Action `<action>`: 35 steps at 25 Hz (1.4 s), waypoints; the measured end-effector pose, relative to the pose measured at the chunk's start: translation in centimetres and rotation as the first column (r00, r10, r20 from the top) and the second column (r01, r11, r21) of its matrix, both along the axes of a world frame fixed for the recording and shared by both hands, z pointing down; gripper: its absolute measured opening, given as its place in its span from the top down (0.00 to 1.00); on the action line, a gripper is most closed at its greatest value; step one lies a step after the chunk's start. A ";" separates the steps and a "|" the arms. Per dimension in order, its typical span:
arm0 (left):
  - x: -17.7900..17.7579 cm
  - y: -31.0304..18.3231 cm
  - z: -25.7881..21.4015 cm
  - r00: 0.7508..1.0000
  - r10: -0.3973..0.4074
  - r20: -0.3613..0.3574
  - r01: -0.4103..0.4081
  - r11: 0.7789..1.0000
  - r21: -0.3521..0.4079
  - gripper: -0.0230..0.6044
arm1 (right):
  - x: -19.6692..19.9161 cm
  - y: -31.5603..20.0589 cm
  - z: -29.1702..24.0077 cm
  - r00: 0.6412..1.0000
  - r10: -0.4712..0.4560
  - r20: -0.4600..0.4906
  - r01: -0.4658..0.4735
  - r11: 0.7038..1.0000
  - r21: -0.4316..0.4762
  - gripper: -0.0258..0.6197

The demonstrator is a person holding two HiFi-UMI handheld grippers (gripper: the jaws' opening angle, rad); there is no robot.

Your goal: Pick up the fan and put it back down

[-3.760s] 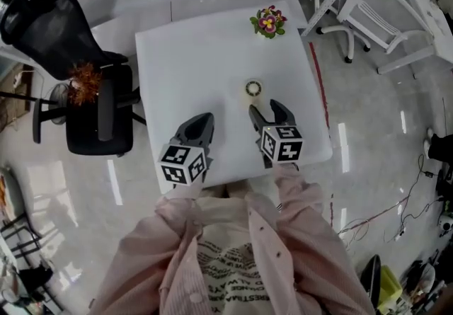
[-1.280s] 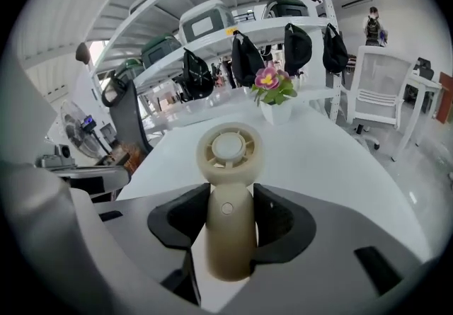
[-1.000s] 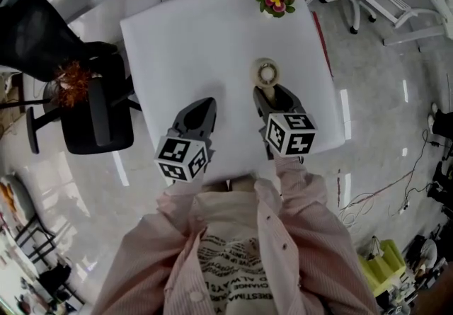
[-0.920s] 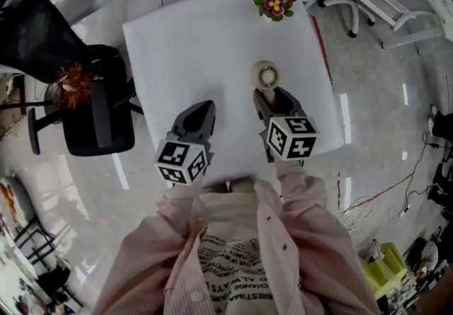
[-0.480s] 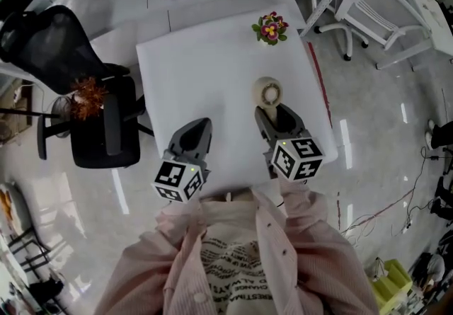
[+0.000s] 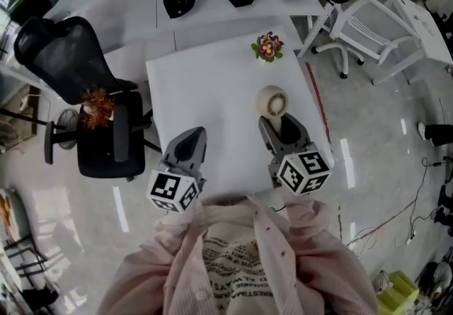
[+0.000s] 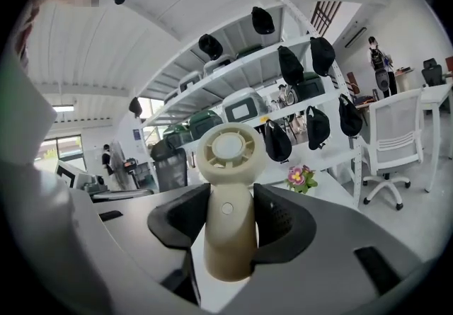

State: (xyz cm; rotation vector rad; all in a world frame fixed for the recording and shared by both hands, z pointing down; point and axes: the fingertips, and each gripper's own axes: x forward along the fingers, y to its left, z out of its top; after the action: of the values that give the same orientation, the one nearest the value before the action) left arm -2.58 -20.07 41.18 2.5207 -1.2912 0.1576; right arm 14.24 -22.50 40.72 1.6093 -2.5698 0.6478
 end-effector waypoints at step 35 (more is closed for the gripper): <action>-4.1 4.4 -9.5 0.989 -0.145 0.013 0.139 0.968 0.211 0.96 | 2.1 5.3 -11.6 1.000 -0.007 0.027 -0.001 0.964 0.267 0.67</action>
State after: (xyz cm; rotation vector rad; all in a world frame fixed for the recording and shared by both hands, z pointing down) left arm -6.65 -15.67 31.67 2.5916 -1.5692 0.0264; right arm 16.31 -17.18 29.14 1.6762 -2.7796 0.3358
